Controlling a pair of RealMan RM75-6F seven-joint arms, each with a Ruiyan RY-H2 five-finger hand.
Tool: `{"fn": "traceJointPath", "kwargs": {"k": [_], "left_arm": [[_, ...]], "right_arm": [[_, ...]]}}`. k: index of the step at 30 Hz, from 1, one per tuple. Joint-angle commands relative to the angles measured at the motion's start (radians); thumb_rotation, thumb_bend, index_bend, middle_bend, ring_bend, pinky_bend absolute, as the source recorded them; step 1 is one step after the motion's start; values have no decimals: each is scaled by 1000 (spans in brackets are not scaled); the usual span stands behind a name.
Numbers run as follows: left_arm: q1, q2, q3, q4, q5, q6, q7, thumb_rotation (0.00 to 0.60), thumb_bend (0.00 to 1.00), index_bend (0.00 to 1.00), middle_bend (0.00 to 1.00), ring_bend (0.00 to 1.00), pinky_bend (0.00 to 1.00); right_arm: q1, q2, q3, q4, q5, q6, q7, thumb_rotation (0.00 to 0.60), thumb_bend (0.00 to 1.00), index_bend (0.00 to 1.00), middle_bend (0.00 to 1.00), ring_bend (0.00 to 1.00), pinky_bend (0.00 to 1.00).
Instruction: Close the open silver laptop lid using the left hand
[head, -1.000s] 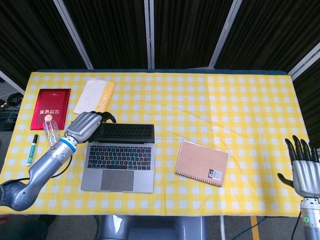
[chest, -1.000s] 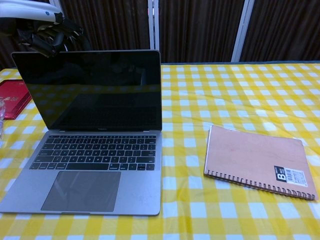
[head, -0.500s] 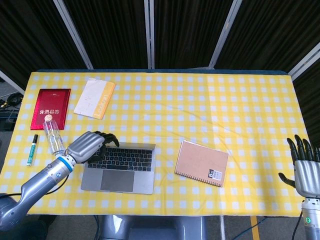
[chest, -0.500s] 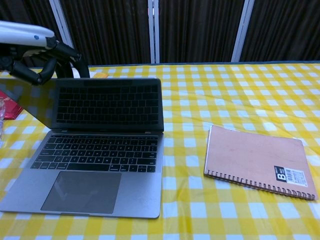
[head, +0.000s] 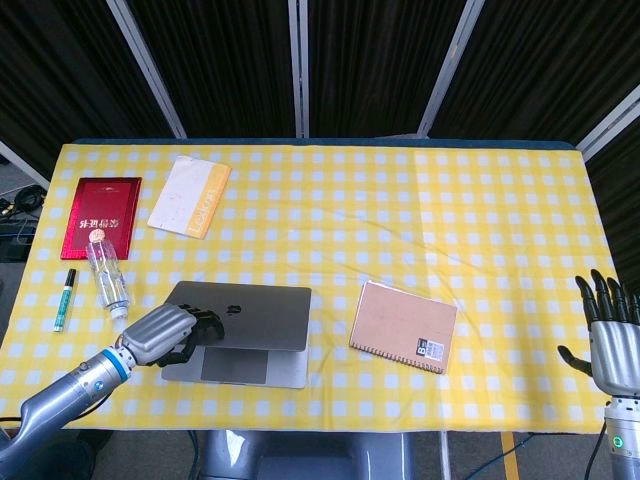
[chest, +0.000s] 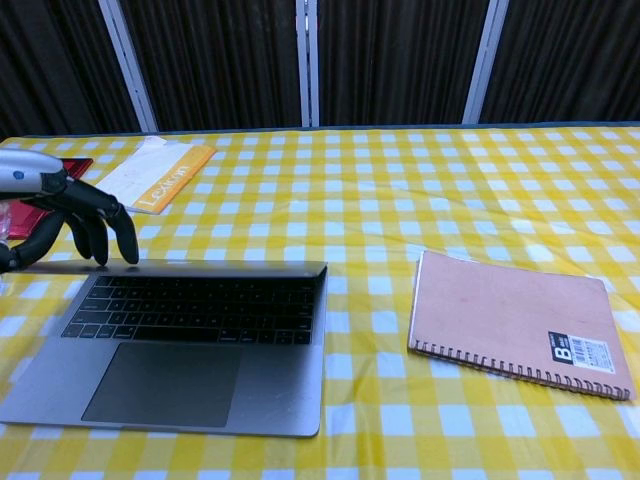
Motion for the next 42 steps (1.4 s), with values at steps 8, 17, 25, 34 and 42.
{"fn": "traceJointPath", "kwargs": {"k": [8, 17, 25, 34, 42], "left_arm": [[9, -94, 70, 103, 69, 13, -43, 574, 1000, 332, 260, 308, 292], [-3, -177, 106, 178, 84, -4, -53, 574, 1000, 334, 260, 308, 292], [-12, -225, 126, 213, 70, -20, -44, 573, 1000, 334, 260, 308, 292], [39, -196, 122, 195, 121, 167, -87, 573, 1000, 340, 265, 310, 303], [209, -145, 54, 194, 152, 590, -1, 562, 810, 191, 30, 48, 14]], "right_arm": [[0, 1, -2, -2, -2, 0, 1, 600, 0, 0, 0, 0, 0], [0, 2, 1, 2, 5, -3, 6, 600, 0, 0, 0, 0, 0], [1, 1, 3, 6, 10, -7, 9, 600, 0, 0, 0, 0, 0], [-2, 6, 3, 3, 8, -1, 19, 600, 0, 0, 0, 0, 0], [-4, 13, -3, -11, -16, 11, 27, 600, 0, 0, 0, 0, 0]]}}
